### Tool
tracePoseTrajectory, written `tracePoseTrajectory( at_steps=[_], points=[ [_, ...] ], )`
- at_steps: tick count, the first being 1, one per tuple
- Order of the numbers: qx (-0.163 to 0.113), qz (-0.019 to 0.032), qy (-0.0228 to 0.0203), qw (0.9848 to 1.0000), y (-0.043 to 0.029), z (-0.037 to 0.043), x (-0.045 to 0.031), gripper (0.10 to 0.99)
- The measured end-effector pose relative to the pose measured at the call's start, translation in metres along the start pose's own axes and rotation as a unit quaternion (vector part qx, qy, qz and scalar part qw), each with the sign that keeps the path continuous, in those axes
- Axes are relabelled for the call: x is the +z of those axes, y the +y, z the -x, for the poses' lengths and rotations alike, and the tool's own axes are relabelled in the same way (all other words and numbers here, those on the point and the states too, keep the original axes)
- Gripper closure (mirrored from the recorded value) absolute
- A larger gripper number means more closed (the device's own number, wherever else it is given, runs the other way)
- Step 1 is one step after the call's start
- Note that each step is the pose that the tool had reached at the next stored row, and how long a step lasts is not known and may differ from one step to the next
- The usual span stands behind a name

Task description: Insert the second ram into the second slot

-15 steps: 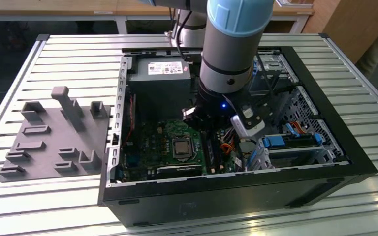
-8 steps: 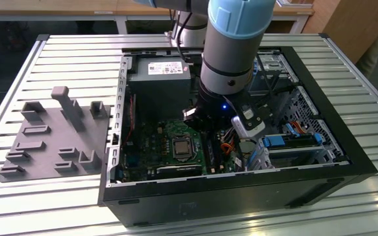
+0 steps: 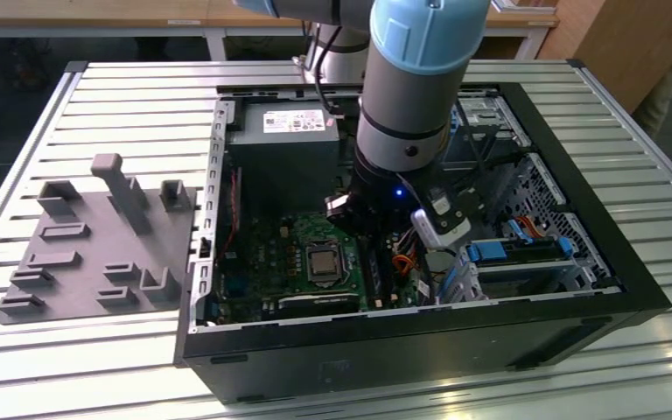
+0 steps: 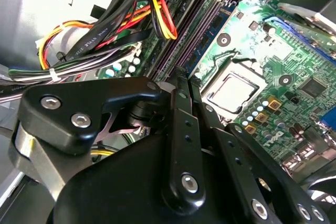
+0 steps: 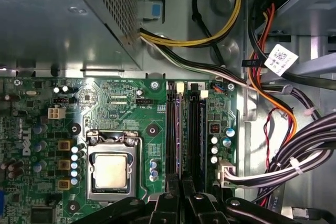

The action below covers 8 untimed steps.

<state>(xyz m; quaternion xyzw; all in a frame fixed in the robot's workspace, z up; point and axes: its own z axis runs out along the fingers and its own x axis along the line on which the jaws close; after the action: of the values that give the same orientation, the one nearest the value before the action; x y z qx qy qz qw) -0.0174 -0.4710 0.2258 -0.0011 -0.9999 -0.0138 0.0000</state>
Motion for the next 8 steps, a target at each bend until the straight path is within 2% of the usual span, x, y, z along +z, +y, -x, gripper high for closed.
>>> tracePoseTrajectory(
  at_steps=[8],
  points=[
    [0.0, -0.0002, 0.0004, 1.0, -0.0008, 0.0001, 0.0027, 0.949]
  ],
)
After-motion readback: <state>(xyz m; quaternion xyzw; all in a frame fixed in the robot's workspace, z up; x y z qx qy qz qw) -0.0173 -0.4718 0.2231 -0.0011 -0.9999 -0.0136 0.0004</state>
